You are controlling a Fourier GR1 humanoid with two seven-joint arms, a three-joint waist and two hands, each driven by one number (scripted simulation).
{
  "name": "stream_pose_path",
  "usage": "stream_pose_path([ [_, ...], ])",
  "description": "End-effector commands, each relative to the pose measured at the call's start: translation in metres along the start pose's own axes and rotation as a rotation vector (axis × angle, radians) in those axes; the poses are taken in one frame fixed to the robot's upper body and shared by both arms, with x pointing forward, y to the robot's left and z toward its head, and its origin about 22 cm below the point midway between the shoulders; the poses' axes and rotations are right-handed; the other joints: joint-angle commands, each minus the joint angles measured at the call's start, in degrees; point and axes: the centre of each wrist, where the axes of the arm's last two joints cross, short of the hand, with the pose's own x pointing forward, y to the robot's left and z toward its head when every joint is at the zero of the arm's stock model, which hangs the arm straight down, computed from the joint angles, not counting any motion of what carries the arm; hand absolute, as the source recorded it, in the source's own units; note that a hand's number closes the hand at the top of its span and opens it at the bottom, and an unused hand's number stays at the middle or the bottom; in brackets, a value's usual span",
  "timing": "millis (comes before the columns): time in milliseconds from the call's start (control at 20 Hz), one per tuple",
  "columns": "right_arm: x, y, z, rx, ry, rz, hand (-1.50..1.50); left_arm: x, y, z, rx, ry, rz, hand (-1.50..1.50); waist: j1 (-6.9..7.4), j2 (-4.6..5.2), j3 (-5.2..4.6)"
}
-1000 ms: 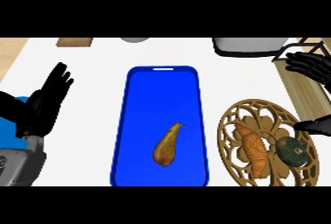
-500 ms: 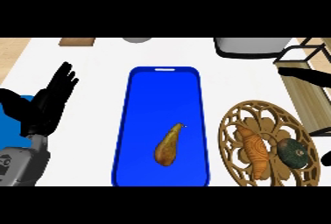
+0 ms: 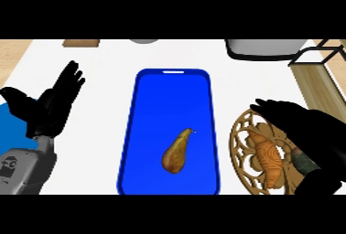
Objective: Pick the croissant from the placemat and place it in the tiered shelf
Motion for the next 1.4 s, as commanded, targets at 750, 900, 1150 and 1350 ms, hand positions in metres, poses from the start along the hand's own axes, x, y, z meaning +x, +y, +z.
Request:
stream_pose_path([
  [750,0.023,0.05,-0.018,0.124,0.227,0.27,-1.5,-0.006,0.009,0.0,0.017,0.005,-0.014,0.0,-0.33,0.08,0.08],
  [900,0.028,0.085,-0.029,0.126,0.231,0.268,-1.5,0.001,0.008,0.01,0.0,-0.013,0.007,0.0,-0.02,0.08,0.1],
  [1150,0.03,0.08,-0.038,0.125,0.237,0.265,-1.5,-0.012,-0.001,0.009,-0.008,0.012,0.002,0.0,-0.03,0.11,0.08],
  [1350,-0.011,0.09,-0.042,0.11,0.231,0.242,-1.5,-0.007,-0.012,-0.002,0.01,-0.007,0.0,0.0,-0.24,0.17,0.11],
])
